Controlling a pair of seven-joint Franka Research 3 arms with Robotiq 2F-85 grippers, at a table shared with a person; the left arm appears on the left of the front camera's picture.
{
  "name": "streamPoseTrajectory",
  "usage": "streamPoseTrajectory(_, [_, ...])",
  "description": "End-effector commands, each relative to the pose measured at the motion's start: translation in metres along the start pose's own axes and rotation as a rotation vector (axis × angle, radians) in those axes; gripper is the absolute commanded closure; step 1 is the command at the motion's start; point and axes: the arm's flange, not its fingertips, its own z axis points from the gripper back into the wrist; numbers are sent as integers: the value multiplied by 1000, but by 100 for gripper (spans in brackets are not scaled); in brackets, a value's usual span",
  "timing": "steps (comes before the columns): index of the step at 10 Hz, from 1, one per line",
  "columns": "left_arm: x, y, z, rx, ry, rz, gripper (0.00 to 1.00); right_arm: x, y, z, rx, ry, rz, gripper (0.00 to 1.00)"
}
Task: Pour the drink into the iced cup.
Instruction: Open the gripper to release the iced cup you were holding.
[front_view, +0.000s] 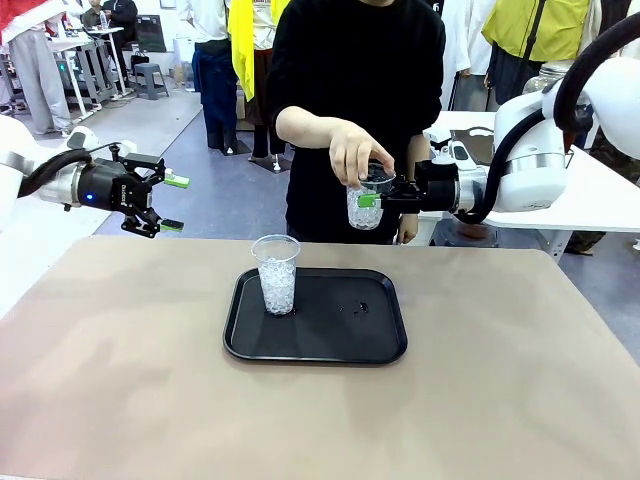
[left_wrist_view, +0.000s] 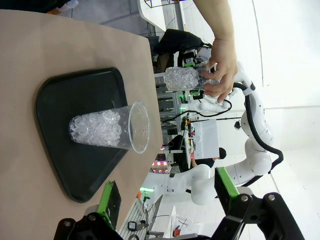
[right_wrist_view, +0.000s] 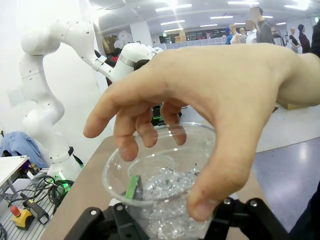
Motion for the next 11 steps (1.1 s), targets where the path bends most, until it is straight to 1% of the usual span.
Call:
streamPoseTrajectory(1, [0, -1, 1, 0, -1, -2, 0, 0, 0, 0, 0, 0, 0, 14])
streamPoseTrajectory(2, [0, -1, 1, 0, -1, -2, 0, -3, 0, 5, -8, 14, -12, 0])
streamPoseTrajectory(5, [0, -1, 1, 0, -1, -2, 0, -16, -1, 28, -48, 31, -20, 0])
streamPoseTrajectory(7, [0, -1, 1, 0, -1, -2, 0, -29, 1, 53, -67, 36, -31, 0])
streamPoseTrajectory(9, [0, -1, 1, 0, -1, -2, 0, -47, 12, 81, -64, 75, 20, 0])
streamPoseTrajectory(10, [0, -1, 1, 0, -1, -2, 0, -56, 20, 96, -55, 70, 67, 0])
streamPoseTrajectory(11, [0, -1, 1, 0, -1, -2, 0, -64, 27, 109, -39, 42, 117, 0])
